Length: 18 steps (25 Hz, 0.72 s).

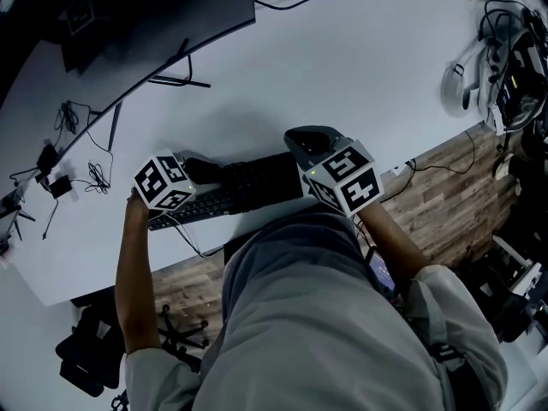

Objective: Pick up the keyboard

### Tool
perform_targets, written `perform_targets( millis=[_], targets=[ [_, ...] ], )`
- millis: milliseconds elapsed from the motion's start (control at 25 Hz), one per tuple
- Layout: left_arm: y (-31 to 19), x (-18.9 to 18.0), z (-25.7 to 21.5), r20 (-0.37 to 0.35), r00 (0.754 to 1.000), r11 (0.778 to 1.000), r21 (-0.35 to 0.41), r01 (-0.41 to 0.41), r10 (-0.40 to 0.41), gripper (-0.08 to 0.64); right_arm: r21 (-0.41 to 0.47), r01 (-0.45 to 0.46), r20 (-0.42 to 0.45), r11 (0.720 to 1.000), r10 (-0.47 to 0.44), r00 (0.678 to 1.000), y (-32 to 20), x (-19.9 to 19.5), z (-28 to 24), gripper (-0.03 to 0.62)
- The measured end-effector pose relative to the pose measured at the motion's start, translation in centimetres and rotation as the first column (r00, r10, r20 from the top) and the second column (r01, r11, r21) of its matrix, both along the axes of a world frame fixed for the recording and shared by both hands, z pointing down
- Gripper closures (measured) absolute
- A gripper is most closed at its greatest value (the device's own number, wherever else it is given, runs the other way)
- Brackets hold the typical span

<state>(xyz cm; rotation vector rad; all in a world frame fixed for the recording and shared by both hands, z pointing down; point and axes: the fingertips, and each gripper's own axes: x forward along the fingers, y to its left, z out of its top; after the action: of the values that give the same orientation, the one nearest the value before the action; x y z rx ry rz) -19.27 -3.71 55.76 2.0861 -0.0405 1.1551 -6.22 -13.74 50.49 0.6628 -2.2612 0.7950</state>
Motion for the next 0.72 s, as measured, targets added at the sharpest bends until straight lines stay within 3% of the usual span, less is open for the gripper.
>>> perform_targets(
  millis=[160, 360, 520, 720],
  targets=[
    [1.4, 0.7, -0.5, -0.007, 1.000, 1.000, -0.020, -0.019, 0.019, 0.560, -0.133, 0.035, 0.059, 0.990, -0.027, 0.998, 1.8, 1.4, 2.1, 0.544],
    [3.0, 1.1, -0.8, -0.001, 0.999, 0.997, -0.071, -0.036, 0.036, 0.560, -0.270, 0.149, 0.152, 0.951, -0.111, 0.982, 5.1, 2.3, 4.0, 0.453],
    [3.6, 1.0, -0.8, 0.004, 1.000, 0.996, -0.082, -0.016, 0.016, 0.560, -0.373, 0.314, 0.299, 0.873, -0.208, 0.931, 8.6, 1.5, 4.1, 0.349],
    [4.6, 1.2, -0.9, 0.001, 1.000, 0.993, -0.120, 0.005, -0.005, 0.560, -0.452, 0.422, 0.313, 0.786, -0.304, 0.900, 11.6, 1.1, 6.7, 0.298]
  ],
)
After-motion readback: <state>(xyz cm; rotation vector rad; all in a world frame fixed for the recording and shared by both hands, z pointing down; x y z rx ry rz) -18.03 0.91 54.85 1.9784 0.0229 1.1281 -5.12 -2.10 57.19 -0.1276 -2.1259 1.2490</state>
